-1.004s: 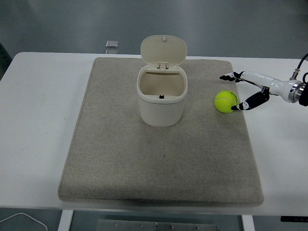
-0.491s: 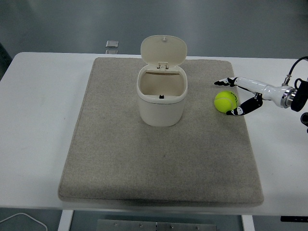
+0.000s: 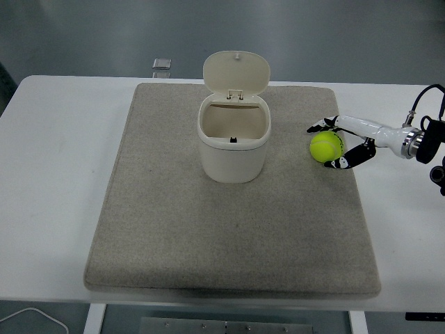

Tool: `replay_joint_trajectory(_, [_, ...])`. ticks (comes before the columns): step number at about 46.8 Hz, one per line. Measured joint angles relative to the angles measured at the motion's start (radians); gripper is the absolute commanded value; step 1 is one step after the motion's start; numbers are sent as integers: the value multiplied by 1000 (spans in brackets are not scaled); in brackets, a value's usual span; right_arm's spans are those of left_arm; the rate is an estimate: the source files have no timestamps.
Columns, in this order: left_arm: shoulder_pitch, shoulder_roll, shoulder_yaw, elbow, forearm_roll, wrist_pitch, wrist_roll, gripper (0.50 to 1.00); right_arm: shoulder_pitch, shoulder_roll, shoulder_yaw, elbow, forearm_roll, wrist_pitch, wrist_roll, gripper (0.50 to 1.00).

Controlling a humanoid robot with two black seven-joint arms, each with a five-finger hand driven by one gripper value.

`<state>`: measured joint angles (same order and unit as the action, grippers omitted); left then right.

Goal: Pick up the tennis ball and place it in the box.

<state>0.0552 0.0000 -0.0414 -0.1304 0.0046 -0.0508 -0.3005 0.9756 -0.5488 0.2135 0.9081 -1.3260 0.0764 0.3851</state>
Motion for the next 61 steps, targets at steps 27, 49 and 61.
replay_joint_trajectory(27, [0, 0, 0, 0, 0, 0, 0, 990, 90, -69, 35, 61, 40, 118, 26, 500])
replay_joint_trajectory(49, [0, 0, 0, 0, 0, 0, 0, 992, 218, -176, 51, 256, 213, 328, 49, 500])
replay_joint_trajectory(61, [0, 0, 0, 0, 0, 0, 0, 990, 248, -176, 53, 345, 256, 375, 57, 500])
